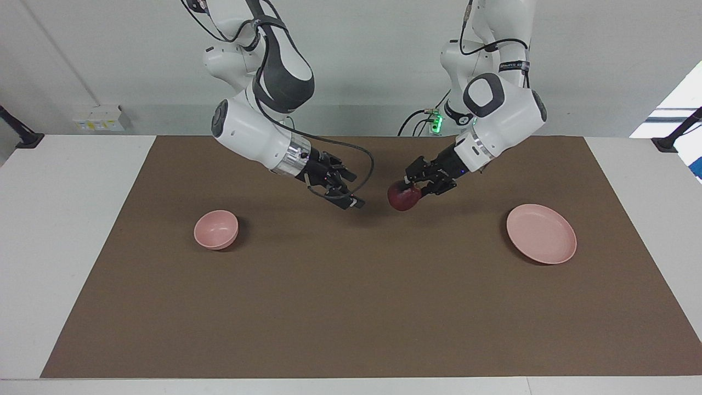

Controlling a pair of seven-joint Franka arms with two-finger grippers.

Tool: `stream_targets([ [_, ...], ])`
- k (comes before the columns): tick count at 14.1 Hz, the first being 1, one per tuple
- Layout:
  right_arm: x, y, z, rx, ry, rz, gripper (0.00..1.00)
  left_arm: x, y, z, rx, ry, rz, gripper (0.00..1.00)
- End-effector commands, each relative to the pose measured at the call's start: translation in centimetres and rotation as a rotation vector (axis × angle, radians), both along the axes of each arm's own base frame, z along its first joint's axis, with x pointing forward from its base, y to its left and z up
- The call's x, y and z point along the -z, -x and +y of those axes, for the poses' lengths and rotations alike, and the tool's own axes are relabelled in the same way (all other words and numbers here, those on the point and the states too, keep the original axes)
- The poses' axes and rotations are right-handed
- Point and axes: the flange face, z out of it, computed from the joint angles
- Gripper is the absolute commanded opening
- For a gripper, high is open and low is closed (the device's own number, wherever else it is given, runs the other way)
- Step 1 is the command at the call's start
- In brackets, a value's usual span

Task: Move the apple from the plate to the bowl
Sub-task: 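Carry the apple toward the right gripper while the right gripper opens nearby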

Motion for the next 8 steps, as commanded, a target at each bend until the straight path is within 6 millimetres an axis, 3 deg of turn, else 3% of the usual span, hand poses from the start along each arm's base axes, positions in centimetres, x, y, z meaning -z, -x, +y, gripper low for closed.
stream_targets([
  [1, 0.8, 0.2, 0.6, 0.017, -0.023, 0.041, 1.0, -2.0, 0.8, -0.4, -0.024, 0.029, -0.014, 0.0],
  [3, 1.9, 0.4, 1.8, 0.005, -0.027, 0.063, 1.0, -2.3, 1.1, -1.4, -0.017, 0.032, -0.022, 0.0],
  [8, 2.2, 1.8, 3.6, 0.009, -0.066, 0.099, 1.0, -3.1, 1.3, -3.5, -0.07, 0.051, -0.051, 0.0],
])
